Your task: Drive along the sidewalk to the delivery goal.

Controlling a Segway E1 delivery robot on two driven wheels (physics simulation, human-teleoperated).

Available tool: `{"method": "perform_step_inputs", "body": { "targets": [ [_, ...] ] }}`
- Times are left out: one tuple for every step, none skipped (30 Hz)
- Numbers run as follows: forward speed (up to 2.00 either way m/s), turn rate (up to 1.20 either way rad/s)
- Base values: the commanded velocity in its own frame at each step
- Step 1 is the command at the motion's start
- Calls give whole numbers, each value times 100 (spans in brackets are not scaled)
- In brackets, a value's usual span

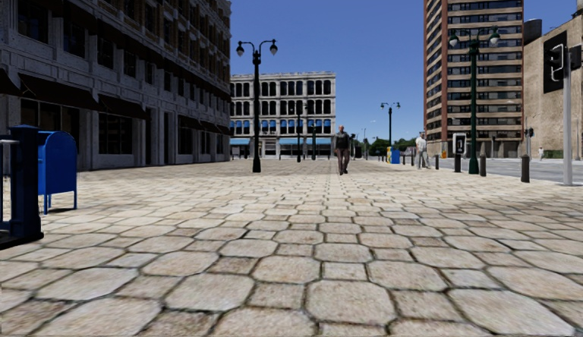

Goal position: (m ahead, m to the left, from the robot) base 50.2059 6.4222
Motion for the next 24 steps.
{"method": "perform_step_inputs", "body": {
  "targets": [
    [137,27],
    [137,27],
    [137,27],
    [137,27],
    [137,27],
    [137,27],
    [137,27],
    [138,27],
    [138,27],
    [140,27],
    [143,27],
    [145,27],
    [147,27],
    [147,27],
    [147,27],
    [148,27],
    [148,27],
    [148,27],
    [149,27],
    [150,27],
    [150,27],
    [151,27],
    [151,27],
    [152,22]
  ]
}}
